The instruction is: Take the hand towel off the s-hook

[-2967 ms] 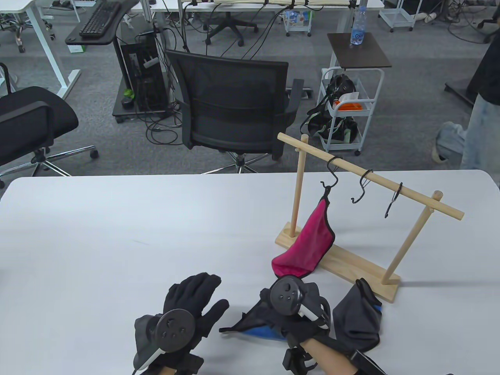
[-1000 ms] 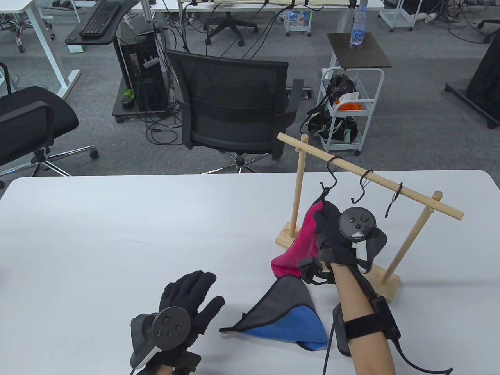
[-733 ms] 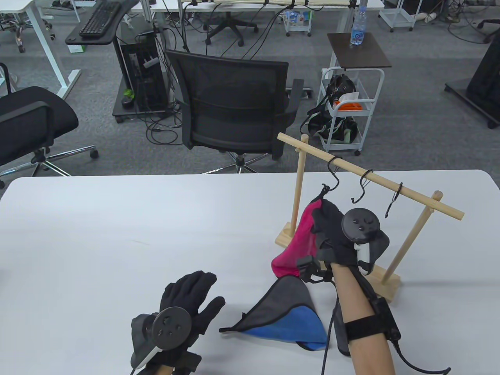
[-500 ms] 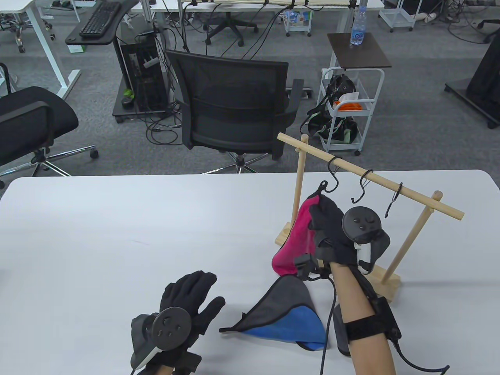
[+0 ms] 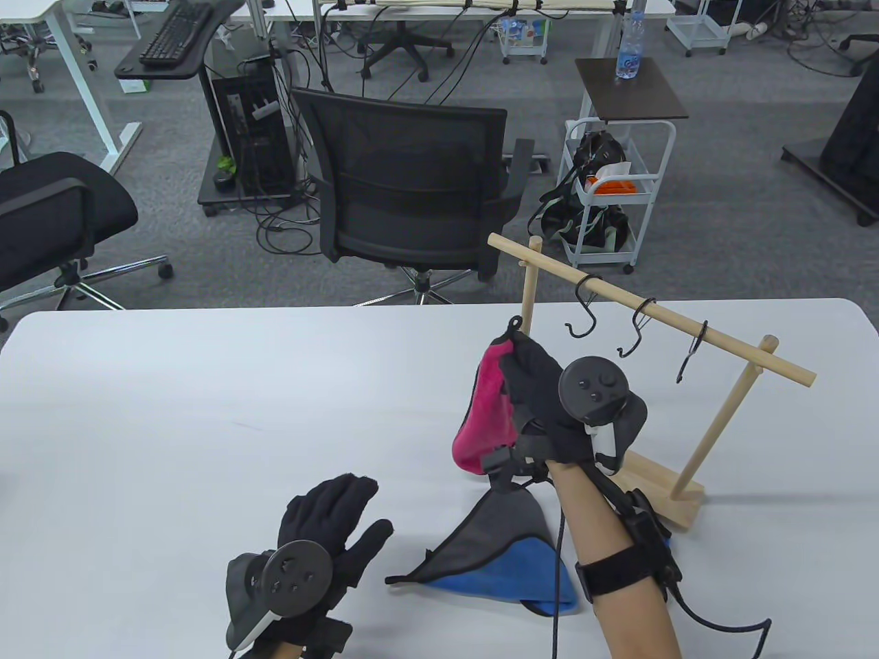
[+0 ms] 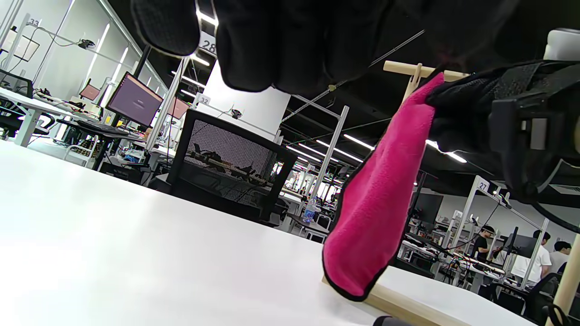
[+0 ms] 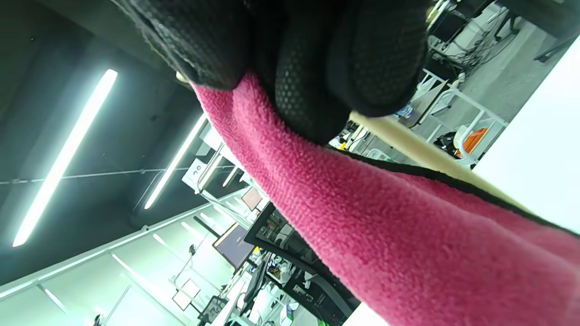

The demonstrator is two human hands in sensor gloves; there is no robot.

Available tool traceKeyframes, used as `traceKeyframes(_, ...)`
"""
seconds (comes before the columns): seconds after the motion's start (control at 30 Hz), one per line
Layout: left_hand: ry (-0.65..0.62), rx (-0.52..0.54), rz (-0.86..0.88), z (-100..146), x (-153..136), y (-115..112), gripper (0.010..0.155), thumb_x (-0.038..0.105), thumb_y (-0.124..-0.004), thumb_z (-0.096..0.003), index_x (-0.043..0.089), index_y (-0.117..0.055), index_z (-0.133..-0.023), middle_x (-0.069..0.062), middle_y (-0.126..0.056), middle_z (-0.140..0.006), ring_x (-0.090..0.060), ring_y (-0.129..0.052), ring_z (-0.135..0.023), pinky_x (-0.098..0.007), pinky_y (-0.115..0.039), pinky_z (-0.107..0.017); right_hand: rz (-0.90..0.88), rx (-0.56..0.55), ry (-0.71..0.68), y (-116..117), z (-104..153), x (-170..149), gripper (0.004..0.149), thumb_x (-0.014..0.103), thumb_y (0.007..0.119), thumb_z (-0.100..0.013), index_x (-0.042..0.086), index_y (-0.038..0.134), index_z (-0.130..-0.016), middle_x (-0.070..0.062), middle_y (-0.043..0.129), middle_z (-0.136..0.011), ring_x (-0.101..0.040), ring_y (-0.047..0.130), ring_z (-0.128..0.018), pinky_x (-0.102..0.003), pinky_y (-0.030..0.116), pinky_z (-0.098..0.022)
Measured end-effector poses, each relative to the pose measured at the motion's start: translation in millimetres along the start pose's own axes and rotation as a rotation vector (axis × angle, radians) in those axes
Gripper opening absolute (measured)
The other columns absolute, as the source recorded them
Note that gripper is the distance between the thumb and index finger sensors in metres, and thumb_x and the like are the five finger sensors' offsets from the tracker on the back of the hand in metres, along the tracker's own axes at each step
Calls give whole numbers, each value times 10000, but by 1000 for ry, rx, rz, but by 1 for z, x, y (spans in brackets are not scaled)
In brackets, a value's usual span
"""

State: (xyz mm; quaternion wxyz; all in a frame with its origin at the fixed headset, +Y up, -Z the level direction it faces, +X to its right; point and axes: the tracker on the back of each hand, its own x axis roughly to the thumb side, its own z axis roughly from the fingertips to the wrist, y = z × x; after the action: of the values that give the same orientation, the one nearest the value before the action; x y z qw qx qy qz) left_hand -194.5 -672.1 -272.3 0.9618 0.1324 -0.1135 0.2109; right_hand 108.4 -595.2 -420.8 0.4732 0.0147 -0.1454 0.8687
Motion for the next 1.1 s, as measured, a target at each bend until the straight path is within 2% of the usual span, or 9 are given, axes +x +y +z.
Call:
traceKeyframes(0.27, -1, 6, 5, 0, -1, 1, 639, 635, -641, -570, 294, -646, -1111, -86, -717, -1160, -387, -735, -1069, -653, -564, -786, 76, 111, -33, 38, 3, 0, 391, 249, 758, -637, 187, 721, -1021, -158, 860, -944, -316, 972, -710, -410, 823, -549)
traceKeyframes(0.7, 0, 10, 8, 1, -2, 2, 640, 635, -641, -571, 294, -644, -1112, -87, -716, -1161, -388, -737, -1067, -653, -563, -786, 374, 282, -106, 103, 16, -21, 382, 258, 762, -635, 243, 732, -1016, -155, 830, -998, -332, 940, -794, -439, 798, -597)
traceKeyframes(1.1, 0, 13, 4, 0, -3, 2, 638, 634, -640, -571, 295, -645, -1111, -86, -717, -1160, -387, -737, -1068, -653, -562, -787, 435, 499, -89, 158, 33, -39, 397, 277, 762, -637, 235, 724, -1029, -171, 822, -1010, -356, 929, -814, -457, 790, -608)
